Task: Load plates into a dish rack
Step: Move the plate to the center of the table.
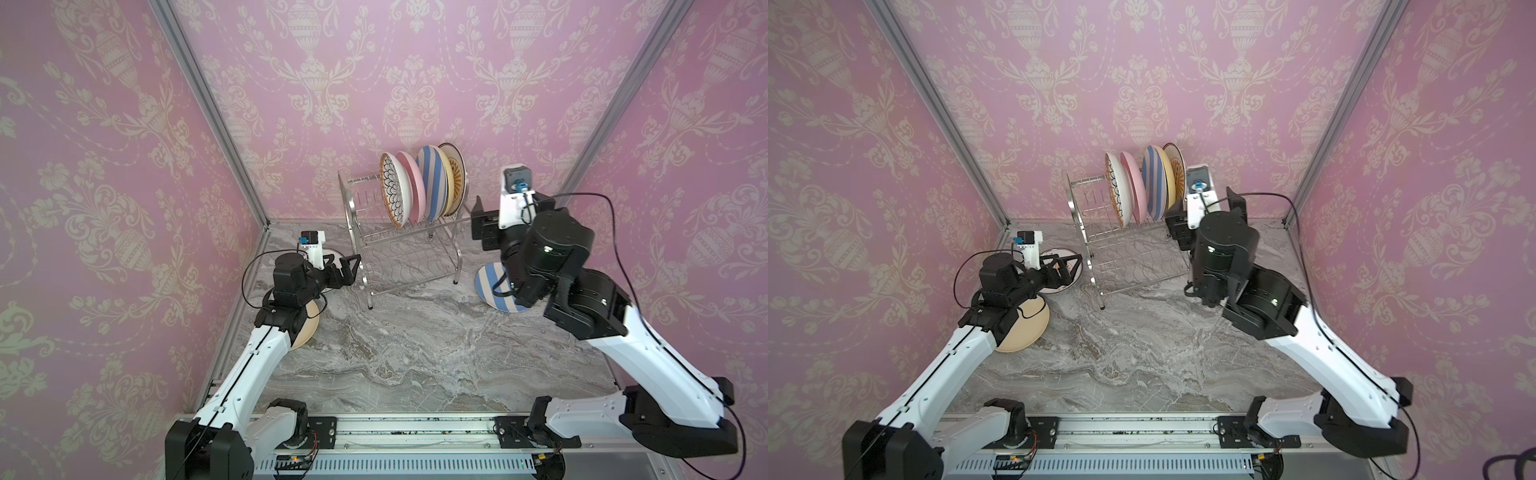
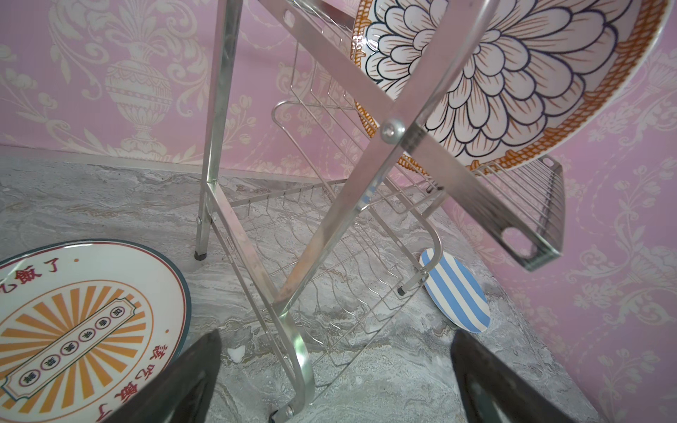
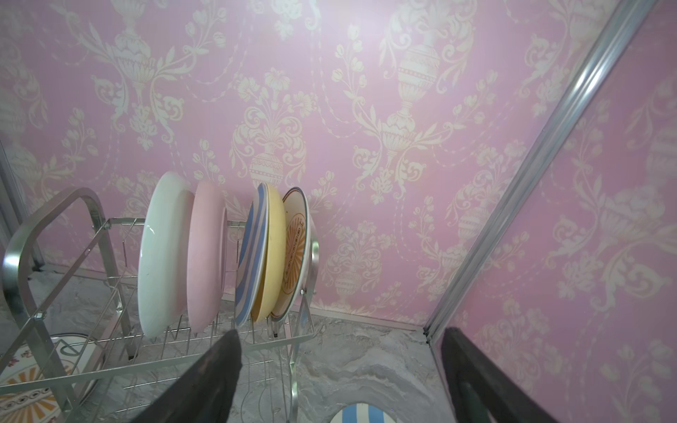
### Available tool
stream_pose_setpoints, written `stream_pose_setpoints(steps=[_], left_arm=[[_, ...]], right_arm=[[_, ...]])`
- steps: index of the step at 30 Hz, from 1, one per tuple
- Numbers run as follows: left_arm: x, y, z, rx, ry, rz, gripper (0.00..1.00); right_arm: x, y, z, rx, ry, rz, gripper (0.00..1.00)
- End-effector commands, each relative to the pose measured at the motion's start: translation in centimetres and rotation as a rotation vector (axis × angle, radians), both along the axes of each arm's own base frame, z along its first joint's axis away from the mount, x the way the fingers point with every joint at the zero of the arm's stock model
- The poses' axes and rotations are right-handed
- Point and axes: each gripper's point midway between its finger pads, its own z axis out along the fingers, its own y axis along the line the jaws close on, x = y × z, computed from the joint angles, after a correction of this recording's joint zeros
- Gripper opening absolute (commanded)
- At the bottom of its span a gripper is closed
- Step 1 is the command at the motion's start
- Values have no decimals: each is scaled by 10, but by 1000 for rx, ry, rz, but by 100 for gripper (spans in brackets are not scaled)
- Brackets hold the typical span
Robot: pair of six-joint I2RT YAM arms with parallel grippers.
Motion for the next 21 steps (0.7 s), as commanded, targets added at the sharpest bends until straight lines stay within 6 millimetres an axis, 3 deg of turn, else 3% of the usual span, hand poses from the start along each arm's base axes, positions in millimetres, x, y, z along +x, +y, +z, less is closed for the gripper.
stream_pose_setpoints(steps=[1, 6, 8, 11, 16, 21], left_arm=[[1, 6, 0, 18, 26, 41, 99], [-7, -3, -5, -39, 48, 3, 99], [-12, -10, -16, -46, 78, -27, 99], [-22, -22, -40, 5, 146, -57, 99], [-43, -36, -62, 74, 192, -60, 99], [-70, -66, -76, 103, 178, -80, 99]], right_arm=[[-8, -37, -103, 137, 240, -50, 87], [-39, -106, -178, 342, 298, -171, 88], [-43, -120, -209, 363, 336, -226, 88], [-38, -127, -253, 414, 415, -255, 89], [-19, -138, -323, 585, 574, -255, 88], [-3, -158, -360, 806, 606, -255, 88]])
